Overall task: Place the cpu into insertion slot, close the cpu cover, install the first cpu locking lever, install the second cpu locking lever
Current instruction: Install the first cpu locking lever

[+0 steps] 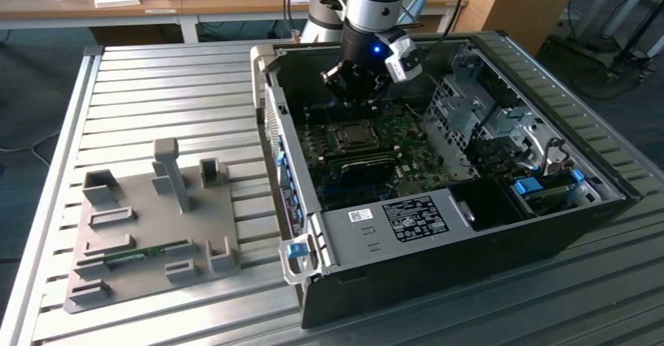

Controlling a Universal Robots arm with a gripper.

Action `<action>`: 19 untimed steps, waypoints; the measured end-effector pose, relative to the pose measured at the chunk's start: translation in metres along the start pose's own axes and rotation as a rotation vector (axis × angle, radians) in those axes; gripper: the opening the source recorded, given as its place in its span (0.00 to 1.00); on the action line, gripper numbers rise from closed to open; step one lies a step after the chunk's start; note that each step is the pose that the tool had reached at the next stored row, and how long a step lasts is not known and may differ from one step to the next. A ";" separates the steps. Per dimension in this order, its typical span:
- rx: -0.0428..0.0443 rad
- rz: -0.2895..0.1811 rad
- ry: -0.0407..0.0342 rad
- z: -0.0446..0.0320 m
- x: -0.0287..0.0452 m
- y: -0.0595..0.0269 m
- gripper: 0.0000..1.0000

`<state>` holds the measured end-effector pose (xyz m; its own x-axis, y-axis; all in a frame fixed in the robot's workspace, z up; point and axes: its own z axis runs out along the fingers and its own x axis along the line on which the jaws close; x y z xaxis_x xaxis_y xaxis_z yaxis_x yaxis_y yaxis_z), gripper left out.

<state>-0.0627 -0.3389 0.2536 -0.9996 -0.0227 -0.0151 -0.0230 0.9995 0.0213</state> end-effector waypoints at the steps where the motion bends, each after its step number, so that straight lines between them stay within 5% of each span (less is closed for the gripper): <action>1: -0.0005 0.000 0.0000 0.0000 0.0003 0.0000 0.11; 19: -0.0012 0.000 -0.0007 -0.0001 0.0085 0.0002 0.11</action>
<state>-0.0712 -0.3389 0.2536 -0.9996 -0.0228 -0.0158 -0.0231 0.9995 0.0225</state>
